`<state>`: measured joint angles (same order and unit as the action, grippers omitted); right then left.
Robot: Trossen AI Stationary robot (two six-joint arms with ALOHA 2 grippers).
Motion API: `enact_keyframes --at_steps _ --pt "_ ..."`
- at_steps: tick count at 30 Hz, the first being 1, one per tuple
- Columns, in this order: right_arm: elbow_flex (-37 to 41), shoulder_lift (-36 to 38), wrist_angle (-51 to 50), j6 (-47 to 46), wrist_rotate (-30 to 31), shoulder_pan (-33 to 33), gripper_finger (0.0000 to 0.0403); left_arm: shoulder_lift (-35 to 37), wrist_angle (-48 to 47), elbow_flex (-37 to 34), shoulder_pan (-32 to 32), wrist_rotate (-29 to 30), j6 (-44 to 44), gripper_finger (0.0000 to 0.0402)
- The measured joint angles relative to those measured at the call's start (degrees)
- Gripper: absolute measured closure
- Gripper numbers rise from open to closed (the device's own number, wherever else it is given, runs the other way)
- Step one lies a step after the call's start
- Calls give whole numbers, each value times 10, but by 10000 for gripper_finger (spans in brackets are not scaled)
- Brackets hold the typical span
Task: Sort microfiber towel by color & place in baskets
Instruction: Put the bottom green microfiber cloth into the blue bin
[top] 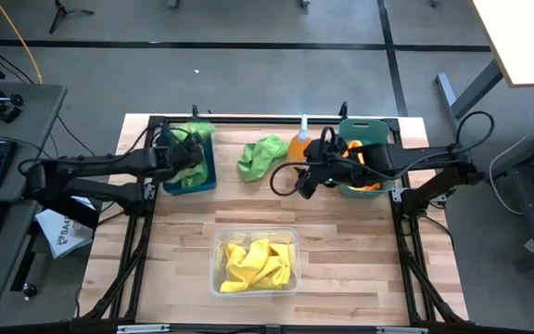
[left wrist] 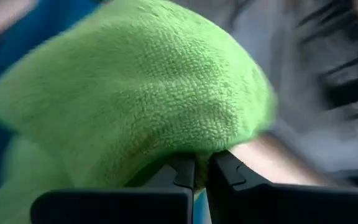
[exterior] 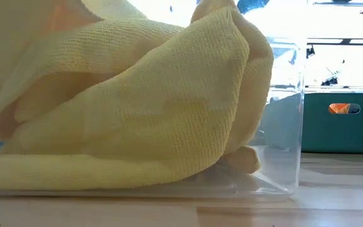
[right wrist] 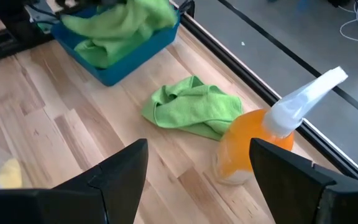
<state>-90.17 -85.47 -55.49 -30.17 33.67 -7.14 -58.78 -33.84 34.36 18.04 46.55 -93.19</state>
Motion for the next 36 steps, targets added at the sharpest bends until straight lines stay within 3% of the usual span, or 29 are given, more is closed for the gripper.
enact_keyframes --at_steps 5,8,11,19,23,29,33,36 --pt "0 -6 -2 2 -4 0 128 34 190 1 14 16 187 401" --pt "0 -5 -3 5 -4 0 128 56 235 1 25 3 281 401" --pt "0 -5 -16 5 -5 0 128 81 171 2 34 -10 311 401" --pt "0 -4 -29 6 2 0 128 166 -121 1 14 -3 219 401" --pt "0 -4 -29 6 8 3 128 174 -181 1 11 -66 239 401" --pt "0 -4 -25 6 8 14 128 118 -189 3 11 -213 332 401" --pt "0 -4 -25 6 8 19 128 52 -252 42 12 -220 407 401" --pt "0 -4 -19 6 8 19 128 -5 -281 88 27 -225 511 401"
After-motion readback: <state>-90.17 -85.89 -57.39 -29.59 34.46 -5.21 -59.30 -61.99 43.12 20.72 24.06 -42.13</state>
